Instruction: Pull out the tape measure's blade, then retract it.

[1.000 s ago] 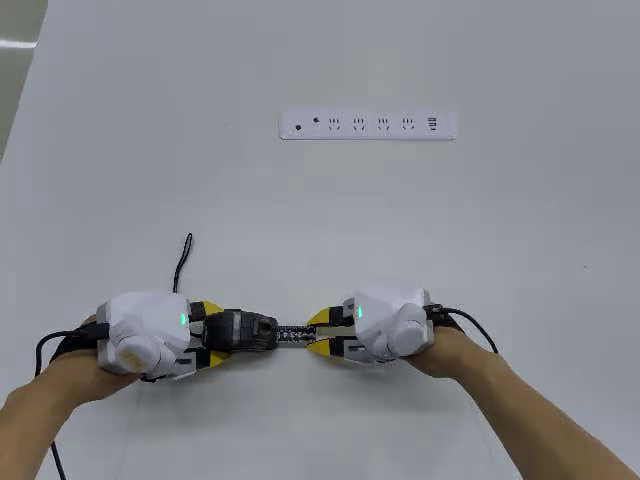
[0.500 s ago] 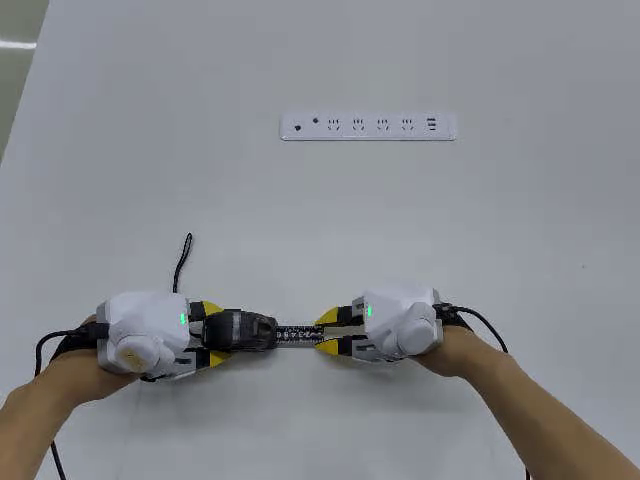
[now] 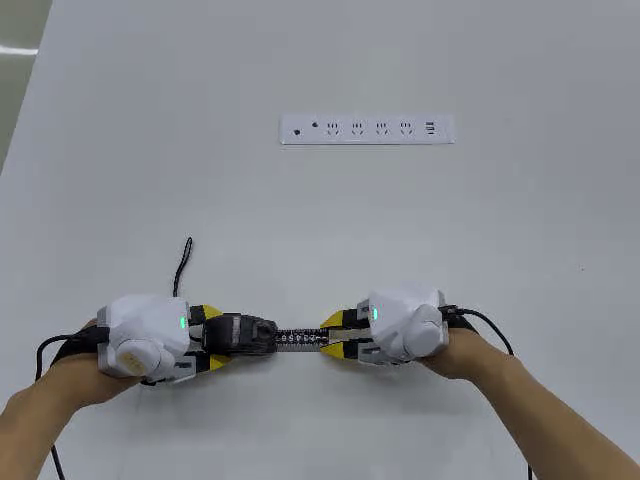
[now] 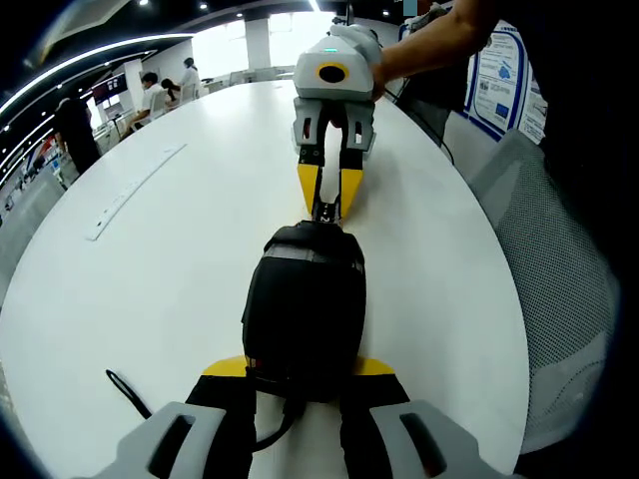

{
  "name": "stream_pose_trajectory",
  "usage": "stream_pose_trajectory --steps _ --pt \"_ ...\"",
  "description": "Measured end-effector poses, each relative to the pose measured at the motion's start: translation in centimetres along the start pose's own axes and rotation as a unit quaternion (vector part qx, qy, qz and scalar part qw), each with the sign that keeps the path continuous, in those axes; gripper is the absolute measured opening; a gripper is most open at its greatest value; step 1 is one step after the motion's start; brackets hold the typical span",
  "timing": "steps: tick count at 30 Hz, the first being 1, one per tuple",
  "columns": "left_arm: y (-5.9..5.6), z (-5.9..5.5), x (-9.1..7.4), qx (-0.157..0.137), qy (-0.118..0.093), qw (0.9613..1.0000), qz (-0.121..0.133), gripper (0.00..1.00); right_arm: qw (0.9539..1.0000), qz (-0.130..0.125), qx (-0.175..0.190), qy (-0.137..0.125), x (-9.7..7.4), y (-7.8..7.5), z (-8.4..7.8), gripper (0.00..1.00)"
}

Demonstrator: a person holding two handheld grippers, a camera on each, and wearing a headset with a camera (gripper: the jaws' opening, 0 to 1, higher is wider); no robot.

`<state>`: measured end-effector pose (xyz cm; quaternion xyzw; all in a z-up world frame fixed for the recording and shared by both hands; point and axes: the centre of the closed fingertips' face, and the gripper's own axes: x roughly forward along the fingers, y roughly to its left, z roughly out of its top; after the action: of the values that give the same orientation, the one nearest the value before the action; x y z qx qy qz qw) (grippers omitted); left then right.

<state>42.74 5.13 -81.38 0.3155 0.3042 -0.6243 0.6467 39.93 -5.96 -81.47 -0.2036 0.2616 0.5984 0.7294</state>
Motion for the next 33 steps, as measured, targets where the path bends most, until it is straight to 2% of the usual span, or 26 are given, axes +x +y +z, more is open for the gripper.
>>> stream_pose_trajectory --steps 33 --pt "-0.1 0.0 0.0 0.000 0.000 1.0000 -0.001 0.29 1.0000 0.005 0.006 0.002 -1.4 0.1 -1.0 0.11"
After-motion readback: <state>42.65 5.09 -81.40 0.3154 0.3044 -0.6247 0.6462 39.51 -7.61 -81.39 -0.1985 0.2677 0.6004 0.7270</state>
